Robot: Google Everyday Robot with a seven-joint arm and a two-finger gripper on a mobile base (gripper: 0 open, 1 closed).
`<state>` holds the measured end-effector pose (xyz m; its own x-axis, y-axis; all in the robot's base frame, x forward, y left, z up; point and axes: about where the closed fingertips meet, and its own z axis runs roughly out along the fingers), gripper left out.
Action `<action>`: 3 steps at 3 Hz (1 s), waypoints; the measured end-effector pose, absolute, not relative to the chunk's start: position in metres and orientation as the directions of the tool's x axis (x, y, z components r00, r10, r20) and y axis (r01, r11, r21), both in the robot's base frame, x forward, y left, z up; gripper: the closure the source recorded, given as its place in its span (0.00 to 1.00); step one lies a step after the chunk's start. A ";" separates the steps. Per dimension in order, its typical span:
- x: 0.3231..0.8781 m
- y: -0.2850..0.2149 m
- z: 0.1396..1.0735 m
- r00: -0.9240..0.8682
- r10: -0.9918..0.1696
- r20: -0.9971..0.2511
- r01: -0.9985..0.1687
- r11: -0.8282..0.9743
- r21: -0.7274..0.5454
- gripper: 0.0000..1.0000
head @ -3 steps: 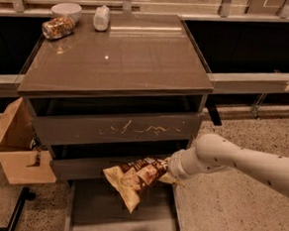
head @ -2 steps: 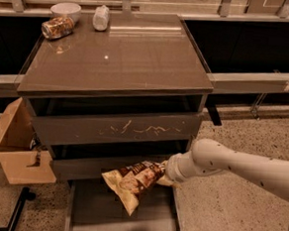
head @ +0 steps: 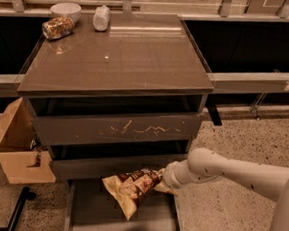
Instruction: Place brown chip bag into bottom drawer
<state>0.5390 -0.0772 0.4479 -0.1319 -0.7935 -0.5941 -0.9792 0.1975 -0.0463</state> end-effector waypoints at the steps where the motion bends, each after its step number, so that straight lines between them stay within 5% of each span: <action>1: 0.537 -0.072 0.423 -0.137 -0.791 -0.596 -0.981 0.193 -0.029 1.00; 3: 0.537 -0.064 0.355 -0.171 -0.785 -0.595 -0.979 0.204 0.012 1.00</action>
Offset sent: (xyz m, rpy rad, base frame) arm -0.0036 0.0147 -0.1010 0.0158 0.0710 -0.0032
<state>0.5370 -0.0645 0.3547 -0.1710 -0.7850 -0.5954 -0.9789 0.2041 0.0119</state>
